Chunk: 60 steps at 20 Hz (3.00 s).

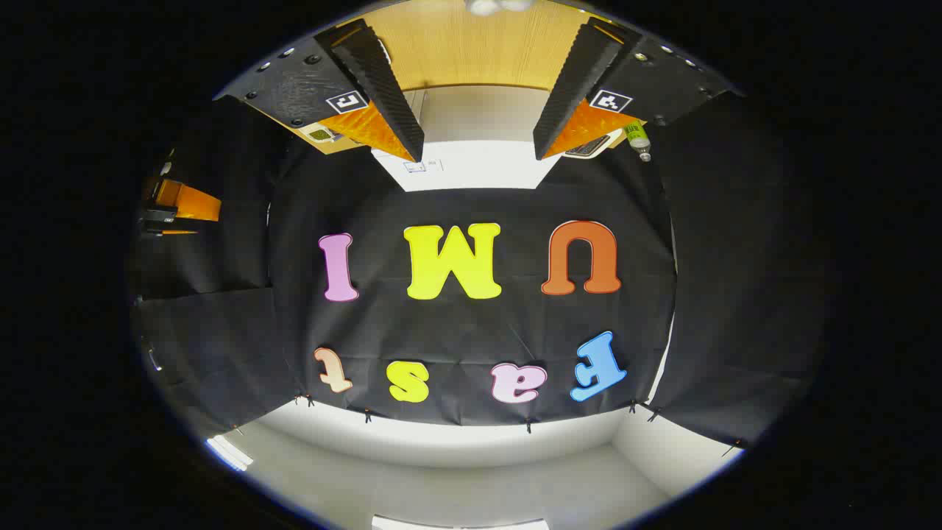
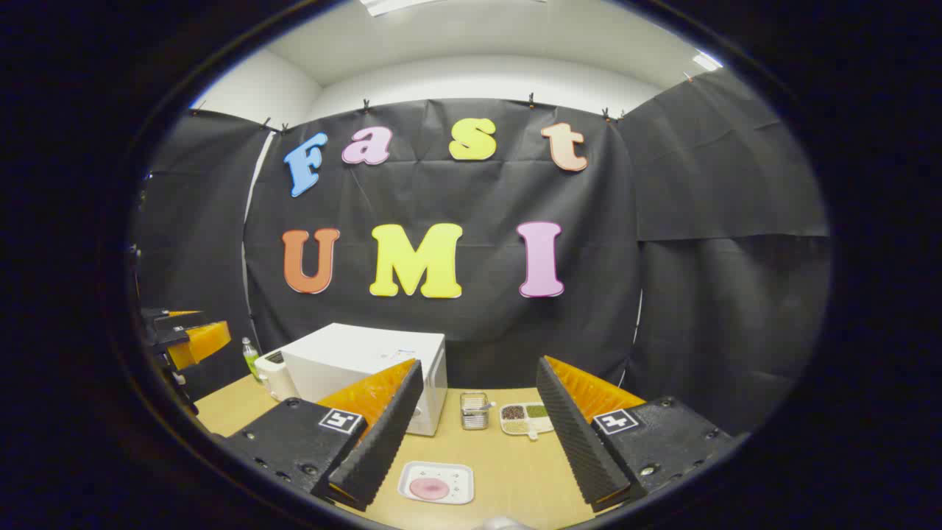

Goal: Open the microwave oven with the left hand, put the food in, and close the microwave oven.

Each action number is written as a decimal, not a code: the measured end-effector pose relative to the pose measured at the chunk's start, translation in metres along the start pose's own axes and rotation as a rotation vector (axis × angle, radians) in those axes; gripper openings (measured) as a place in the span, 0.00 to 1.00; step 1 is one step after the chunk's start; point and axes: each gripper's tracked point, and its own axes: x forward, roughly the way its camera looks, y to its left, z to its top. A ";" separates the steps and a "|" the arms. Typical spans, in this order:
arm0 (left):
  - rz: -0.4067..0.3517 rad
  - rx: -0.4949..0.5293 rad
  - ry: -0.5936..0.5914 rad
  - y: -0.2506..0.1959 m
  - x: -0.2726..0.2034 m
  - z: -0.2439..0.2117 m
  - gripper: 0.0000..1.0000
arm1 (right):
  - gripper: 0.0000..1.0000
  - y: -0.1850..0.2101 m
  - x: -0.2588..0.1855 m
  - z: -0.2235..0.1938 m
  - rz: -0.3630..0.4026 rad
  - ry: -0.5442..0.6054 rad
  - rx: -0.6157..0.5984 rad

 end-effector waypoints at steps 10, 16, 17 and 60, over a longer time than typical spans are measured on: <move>0.016 0.008 0.016 0.002 0.006 -0.011 0.93 | 0.99 0.004 0.006 -0.002 0.019 0.005 -0.002; -0.015 0.044 0.024 -0.015 0.030 -0.045 0.93 | 0.99 -0.009 0.006 -0.005 0.004 0.016 0.012; -0.027 0.041 0.024 -0.022 0.037 -0.054 0.94 | 0.99 -0.011 0.004 -0.005 0.001 0.022 0.016; -0.135 0.016 0.264 -0.111 0.196 -0.257 0.09 | 0.99 -0.075 -0.010 -0.029 -0.171 0.151 -0.004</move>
